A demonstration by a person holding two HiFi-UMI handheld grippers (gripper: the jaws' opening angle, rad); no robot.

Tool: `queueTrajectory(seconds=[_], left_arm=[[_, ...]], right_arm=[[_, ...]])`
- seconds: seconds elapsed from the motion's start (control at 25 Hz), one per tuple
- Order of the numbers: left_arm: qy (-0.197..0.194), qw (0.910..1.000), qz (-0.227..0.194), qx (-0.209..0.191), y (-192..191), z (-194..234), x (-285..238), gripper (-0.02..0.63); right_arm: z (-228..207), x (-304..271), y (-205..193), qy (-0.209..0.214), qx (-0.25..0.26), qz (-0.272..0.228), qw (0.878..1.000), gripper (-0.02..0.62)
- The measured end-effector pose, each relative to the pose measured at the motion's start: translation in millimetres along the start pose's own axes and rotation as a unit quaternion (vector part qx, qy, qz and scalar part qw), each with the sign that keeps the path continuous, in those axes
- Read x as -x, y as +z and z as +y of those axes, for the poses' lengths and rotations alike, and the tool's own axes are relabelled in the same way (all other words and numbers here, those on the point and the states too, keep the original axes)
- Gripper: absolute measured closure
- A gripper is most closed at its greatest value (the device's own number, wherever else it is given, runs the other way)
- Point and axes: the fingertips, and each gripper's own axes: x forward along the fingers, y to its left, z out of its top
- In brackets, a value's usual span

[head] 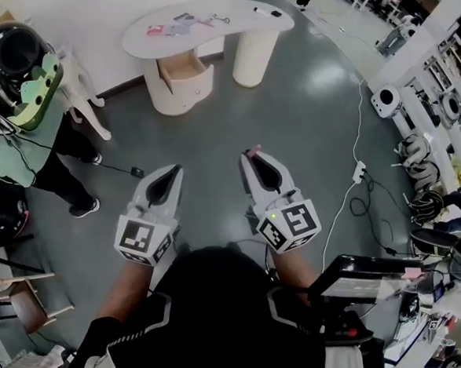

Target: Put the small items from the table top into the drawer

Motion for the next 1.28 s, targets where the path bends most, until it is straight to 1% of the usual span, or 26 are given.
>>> queueTrajectory(seconds=[0.24, 0.36, 0.48, 0.6, 0.68, 0.8, 0.96, 1.12, 1.28], left_arm=[[-0.02, 0.9997, -0.01, 0.008, -4, 12, 13, 0.606], [-0.026, 0.9995, -0.015, 0.012, -5, 25, 24, 0.606], [-0.038, 0.999, -0.019, 0.01, -6, 35, 33, 0.606], [-0.059, 0.998, -0.024, 0.003, -4, 40, 38, 0.606], [-0.065, 0.9975, -0.027, 0.0, -3, 47, 39, 0.606], [-0.069, 0.9971, -0.033, 0.003, -1, 50, 43, 0.606], [-0.074, 0.9964, -0.04, -0.006, 4, 55, 38, 0.606], [-0.063, 0.9973, -0.038, -0.003, 2, 67, 29, 0.606], [-0.052, 0.998, -0.035, -0.009, -1, 83, 13, 0.606]], right_arm=[[20, -6, -3, -0.009, 0.002, 0.004, 1.0, 0.554], [35, -14, -8, -0.015, 0.0, 0.009, 1.0, 0.554], [48, -20, -10, -0.022, 0.001, 0.011, 1.0, 0.554], [54, -24, -8, -0.033, -0.002, 0.004, 0.999, 0.554], [57, -29, -8, -0.04, -0.006, 0.003, 0.999, 0.554], [61, -33, -8, -0.042, -0.003, 0.008, 0.999, 0.554], [58, -44, 0, -0.038, 0.001, 0.003, 0.999, 0.554], [49, -59, -1, -0.032, -0.002, 0.003, 0.999, 0.554], [33, -82, 1, -0.02, -0.005, -0.003, 1.0, 0.554]])
